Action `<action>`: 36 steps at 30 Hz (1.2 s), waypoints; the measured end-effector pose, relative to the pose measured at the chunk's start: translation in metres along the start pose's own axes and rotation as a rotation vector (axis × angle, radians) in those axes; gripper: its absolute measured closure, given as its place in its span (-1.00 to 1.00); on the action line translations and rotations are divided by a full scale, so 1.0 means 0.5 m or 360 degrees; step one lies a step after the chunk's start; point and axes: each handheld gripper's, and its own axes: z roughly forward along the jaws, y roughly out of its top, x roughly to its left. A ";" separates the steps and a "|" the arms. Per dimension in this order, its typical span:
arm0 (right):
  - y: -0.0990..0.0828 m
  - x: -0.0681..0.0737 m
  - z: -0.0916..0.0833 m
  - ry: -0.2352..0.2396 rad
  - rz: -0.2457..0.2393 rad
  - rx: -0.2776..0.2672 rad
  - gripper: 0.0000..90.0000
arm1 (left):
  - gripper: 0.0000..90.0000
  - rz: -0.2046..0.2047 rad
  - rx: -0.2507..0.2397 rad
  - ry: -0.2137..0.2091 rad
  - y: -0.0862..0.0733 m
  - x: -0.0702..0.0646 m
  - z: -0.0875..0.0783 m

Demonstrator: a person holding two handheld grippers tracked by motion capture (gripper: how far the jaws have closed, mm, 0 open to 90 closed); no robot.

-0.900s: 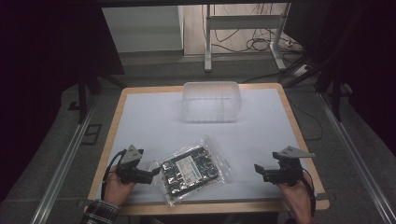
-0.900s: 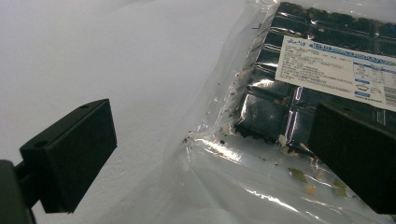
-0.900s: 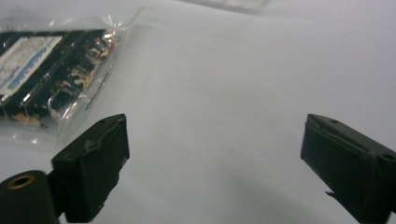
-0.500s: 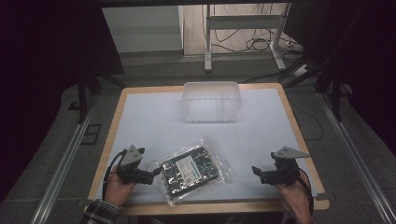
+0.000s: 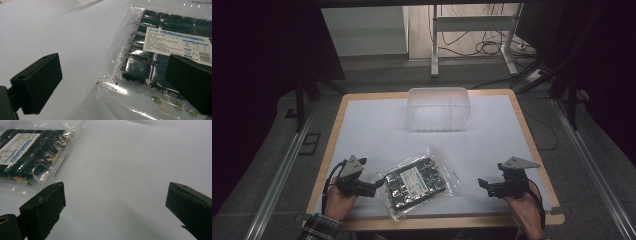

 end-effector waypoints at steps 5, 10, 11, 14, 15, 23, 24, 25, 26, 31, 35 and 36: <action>0.006 0.003 0.003 0.0022 -0.0008 -0.0011 -0.94 | -0.98 -0.0034 -0.0003 -0.0026 0.000 0.004 -0.002; 0.014 0.010 0.012 0.0032 -0.0046 0.0012 -0.94 | -0.98 -0.0017 -0.0016 -0.0013 0.001 0.002 -0.002; 0.016 0.011 0.014 0.0039 -0.0048 0.0015 -0.94 | -0.98 -0.0006 -0.0014 -0.0001 0.001 0.001 -0.002; 0.021 0.013 0.019 0.0061 -0.0042 0.0022 -0.93 | -0.98 0.0004 -0.0010 0.0009 0.001 0.000 -0.001; 0.026 0.015 0.022 0.0070 -0.0045 0.0016 -0.93 | -0.98 0.0006 -0.0012 0.0009 0.001 0.000 -0.001; 0.035 0.021 0.039 0.0085 -0.0085 0.0029 -0.88 | -0.98 0.0043 0.0005 0.0015 0.002 -0.003 0.001; 0.036 0.022 0.042 0.0091 -0.0091 0.0034 -0.88 | -0.98 0.0046 0.0008 0.0017 0.002 -0.004 0.001; 0.036 0.023 0.046 0.0098 -0.0097 0.0038 -0.88 | -0.98 0.0045 0.0010 0.0017 0.002 -0.004 0.001; 0.038 0.025 0.049 0.0105 -0.0094 0.0040 -0.88 | -0.98 0.0045 0.0013 0.0018 0.002 -0.004 0.002; 0.045 0.035 0.065 0.0156 -0.0072 0.0040 -0.91 | -0.99 0.0042 0.0019 0.0015 0.002 -0.004 0.002; 0.052 0.043 0.076 0.0184 -0.0077 0.0022 -0.92 | -0.99 0.0034 0.0021 0.0014 0.002 -0.004 0.003; 0.054 0.045 0.079 0.0195 -0.0069 0.0016 -0.92 | -0.99 0.0033 0.0021 0.0012 0.002 -0.004 0.003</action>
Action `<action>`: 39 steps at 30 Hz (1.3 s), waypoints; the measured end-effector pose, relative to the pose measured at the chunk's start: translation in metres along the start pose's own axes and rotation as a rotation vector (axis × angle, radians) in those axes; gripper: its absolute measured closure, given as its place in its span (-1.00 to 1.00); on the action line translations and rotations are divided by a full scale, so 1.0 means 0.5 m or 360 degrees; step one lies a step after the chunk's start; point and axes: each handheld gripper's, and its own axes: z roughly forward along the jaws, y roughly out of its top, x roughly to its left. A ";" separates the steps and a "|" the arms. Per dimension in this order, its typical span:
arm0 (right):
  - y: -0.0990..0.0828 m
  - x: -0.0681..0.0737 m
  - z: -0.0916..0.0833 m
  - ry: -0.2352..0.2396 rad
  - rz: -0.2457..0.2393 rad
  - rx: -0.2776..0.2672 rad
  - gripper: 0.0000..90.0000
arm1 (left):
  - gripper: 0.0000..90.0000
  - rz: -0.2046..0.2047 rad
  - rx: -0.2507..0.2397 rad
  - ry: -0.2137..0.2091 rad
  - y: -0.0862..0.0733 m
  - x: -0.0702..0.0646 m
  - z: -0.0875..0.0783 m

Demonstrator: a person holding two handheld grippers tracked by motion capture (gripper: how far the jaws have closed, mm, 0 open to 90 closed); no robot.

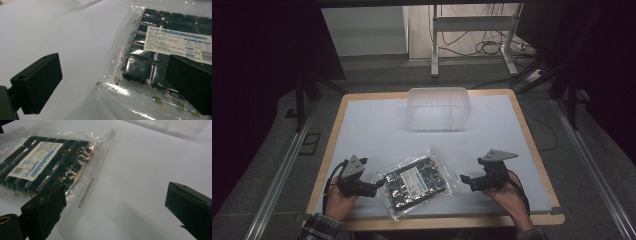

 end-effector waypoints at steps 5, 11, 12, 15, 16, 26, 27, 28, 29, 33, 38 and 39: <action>0.010 0.007 0.017 0.0066 -0.0008 0.0036 -0.85 | -0.99 -0.0001 0.0004 -0.0001 0.000 0.000 0.001; 0.021 0.013 0.030 0.0111 -0.0016 0.0074 -0.64 | -0.98 0.0007 0.0010 0.0001 0.001 -0.001 0.002; 0.022 0.013 0.033 0.0123 -0.0008 0.0082 -0.60 | -0.99 0.0008 0.0011 0.0001 0.001 -0.001 0.002; 0.026 0.014 0.051 0.0146 0.0015 0.0112 -0.44 | -0.98 0.0011 0.0012 0.0002 0.001 -0.001 0.002; 0.026 0.014 0.051 0.0146 0.0015 0.0112 -0.44 | -0.98 0.0011 0.0013 0.0002 0.001 -0.001 0.002; 0.039 0.024 0.093 0.0171 -0.0023 0.0196 -0.03 | -0.98 0.0007 0.0015 0.0007 0.001 -0.001 0.002; 0.039 0.024 0.096 0.0169 -0.0031 0.0211 0.00 | -0.98 0.0006 0.0016 0.0007 0.001 -0.001 0.002; 0.039 0.025 0.100 0.0175 -0.0034 0.0218 0.04 | -0.99 0.0007 0.0017 0.0007 0.001 -0.001 0.002; 0.040 0.025 0.104 0.0181 -0.0038 0.0227 0.06 | -0.98 0.0007 0.0018 0.0008 0.001 -0.001 0.002; 0.043 0.027 0.112 0.0184 -0.0060 0.0237 0.16 | -0.98 0.0007 0.0019 0.0010 0.001 -0.001 0.003; 0.045 0.032 0.123 0.0200 -0.0077 0.0263 0.29 | -0.98 0.0002 0.0021 0.0010 0.000 -0.001 0.003; 0.046 0.033 0.126 0.0206 -0.0082 0.0258 0.32 | -0.98 0.0003 0.0021 0.0010 0.000 -0.001 0.003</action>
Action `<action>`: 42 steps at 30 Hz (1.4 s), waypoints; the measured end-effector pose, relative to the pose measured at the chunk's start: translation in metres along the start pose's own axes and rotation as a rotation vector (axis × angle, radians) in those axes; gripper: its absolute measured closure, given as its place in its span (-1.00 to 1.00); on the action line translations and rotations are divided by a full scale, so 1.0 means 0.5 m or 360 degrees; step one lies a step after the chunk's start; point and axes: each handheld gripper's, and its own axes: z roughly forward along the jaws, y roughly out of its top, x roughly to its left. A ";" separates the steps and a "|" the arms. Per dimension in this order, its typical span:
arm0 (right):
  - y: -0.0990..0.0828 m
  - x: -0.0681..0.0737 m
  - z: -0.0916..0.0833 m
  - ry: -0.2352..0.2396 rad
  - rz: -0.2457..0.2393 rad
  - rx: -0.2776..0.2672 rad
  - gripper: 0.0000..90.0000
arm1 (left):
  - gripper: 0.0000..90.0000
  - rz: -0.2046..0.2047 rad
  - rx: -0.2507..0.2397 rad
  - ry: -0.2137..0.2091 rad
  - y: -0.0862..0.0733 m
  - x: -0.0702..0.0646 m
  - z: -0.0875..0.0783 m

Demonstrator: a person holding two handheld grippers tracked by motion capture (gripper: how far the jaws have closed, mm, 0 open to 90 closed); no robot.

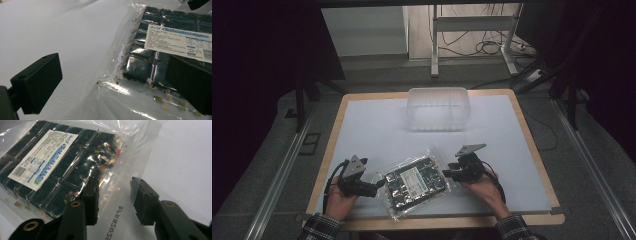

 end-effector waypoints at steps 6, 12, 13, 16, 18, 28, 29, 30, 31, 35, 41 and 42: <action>0.005 0.006 0.008 0.0013 -0.0010 -0.0001 0.47 | -0.98 -0.0002 0.0001 0.0001 0.000 0.000 0.000; 0.004 0.010 0.017 0.0017 0.0006 0.0023 0.54 | -0.98 0.0002 0.0006 0.0001 0.000 0.000 0.000; 0.004 0.011 0.017 0.0016 0.0028 0.0028 0.57 | -0.98 0.0003 0.0007 0.0001 0.000 0.000 0.000; 0.003 0.010 0.020 0.0014 0.0069 0.0043 0.65 | -0.98 0.0003 0.0009 0.0002 0.000 0.000 0.000; 0.002 0.010 0.022 0.0013 0.0083 0.0053 0.71 | -0.98 0.0004 0.0010 0.0003 0.000 -0.001 0.000; 0.004 0.018 0.020 -0.0043 0.0141 0.0032 0.97 | -0.98 0.0004 0.0010 0.0004 0.000 -0.001 0.000; 0.004 0.018 0.018 -0.0040 0.0152 0.0023 0.97 | -0.98 0.0004 0.0009 0.0005 0.000 -0.001 0.000; 0.004 0.017 0.017 -0.0038 0.0158 0.0017 0.97 | -0.98 0.0004 0.0008 0.0005 0.000 -0.001 0.000; 0.005 0.018 0.015 -0.0037 0.0168 0.0012 0.97 | -0.98 0.0003 0.0006 0.0005 0.000 0.000 -0.001; 0.011 0.019 0.003 -0.0014 0.0203 -0.0033 0.97 | -0.98 0.0002 0.0005 0.0005 0.000 0.000 -0.001; 0.023 0.025 -0.019 0.0012 0.0196 -0.0085 0.97 | -0.98 -0.0002 0.0002 0.0002 0.000 0.000 -0.002; 0.024 0.026 -0.021 0.0018 0.0198 -0.0092 0.97 | -0.98 -0.0002 0.0001 0.0002 0.000 0.000 -0.002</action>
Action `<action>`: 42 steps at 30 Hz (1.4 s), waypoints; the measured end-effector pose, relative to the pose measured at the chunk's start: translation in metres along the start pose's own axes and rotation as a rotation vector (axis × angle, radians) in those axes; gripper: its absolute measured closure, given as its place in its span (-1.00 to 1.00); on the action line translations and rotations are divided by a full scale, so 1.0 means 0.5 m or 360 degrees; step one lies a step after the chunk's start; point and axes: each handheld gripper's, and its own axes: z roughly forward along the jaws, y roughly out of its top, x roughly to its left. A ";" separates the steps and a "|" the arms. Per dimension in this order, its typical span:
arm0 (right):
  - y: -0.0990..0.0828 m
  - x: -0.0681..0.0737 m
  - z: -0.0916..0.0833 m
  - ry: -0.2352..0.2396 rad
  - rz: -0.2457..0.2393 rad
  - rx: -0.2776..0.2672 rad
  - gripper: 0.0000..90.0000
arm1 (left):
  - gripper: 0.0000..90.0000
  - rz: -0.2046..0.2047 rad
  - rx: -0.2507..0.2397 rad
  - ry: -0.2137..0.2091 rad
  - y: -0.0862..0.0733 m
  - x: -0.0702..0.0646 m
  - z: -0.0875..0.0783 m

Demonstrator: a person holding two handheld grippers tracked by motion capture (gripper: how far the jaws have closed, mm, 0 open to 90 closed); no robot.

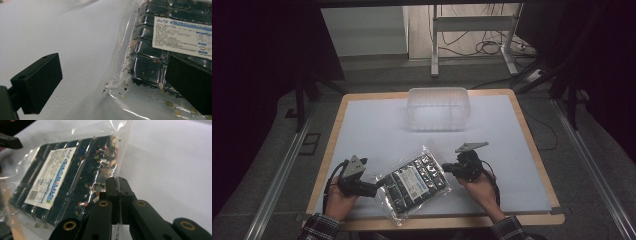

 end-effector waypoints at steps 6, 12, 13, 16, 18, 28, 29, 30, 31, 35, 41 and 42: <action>0.012 0.009 -0.020 0.0033 0.0012 -0.0029 0.97 | -0.98 -0.0005 -0.0005 -0.0003 0.001 -0.001 -0.002; 0.031 0.023 -0.044 0.0077 -0.0005 -0.0054 0.97 | -0.98 -0.0005 -0.0004 -0.0003 0.001 -0.002 -0.002; 0.038 0.025 -0.049 0.0098 -0.0005 -0.0061 0.97 | -0.98 0.0001 -0.0005 -0.0003 0.001 -0.002 -0.002; 0.055 0.030 -0.058 0.0129 -0.0004 -0.0079 0.97 | -0.98 0.0000 -0.0008 -0.0004 0.002 -0.001 -0.003; 0.067 0.034 -0.065 0.0155 -0.0012 -0.0093 0.97 | -0.98 0.0003 -0.0007 -0.0004 0.002 -0.001 -0.003; 0.127 0.059 -0.108 0.0181 -0.0106 -0.0135 0.97 | -0.98 -0.0001 -0.0016 -0.0001 0.002 -0.002 -0.003; 0.132 0.060 -0.112 0.0182 -0.0113 -0.0140 0.97 | -0.98 0.0004 -0.0012 -0.0001 0.002 -0.001 -0.004; 0.138 0.062 -0.115 0.0185 -0.0119 -0.0146 0.97 | -0.98 0.0000 -0.0016 -0.0002 0.002 -0.002 -0.004; 0.142 0.063 -0.118 0.0188 -0.0119 -0.0148 0.97 | -0.98 0.0002 -0.0016 -0.0001 0.002 -0.001 -0.004; 0.164 0.073 -0.136 0.0192 -0.0146 -0.0171 0.97 | -0.98 0.0007 -0.0016 0.0004 0.003 -0.001 -0.005; 0.201 0.084 -0.164 0.0184 -0.0181 -0.0219 0.97 | -0.98 0.0003 -0.0019 0.0000 0.002 -0.001 -0.004; 0.204 0.085 -0.166 0.0183 -0.0186 -0.0222 0.98 | -0.98 0.0009 -0.0014 0.0001 0.003 -0.001 -0.004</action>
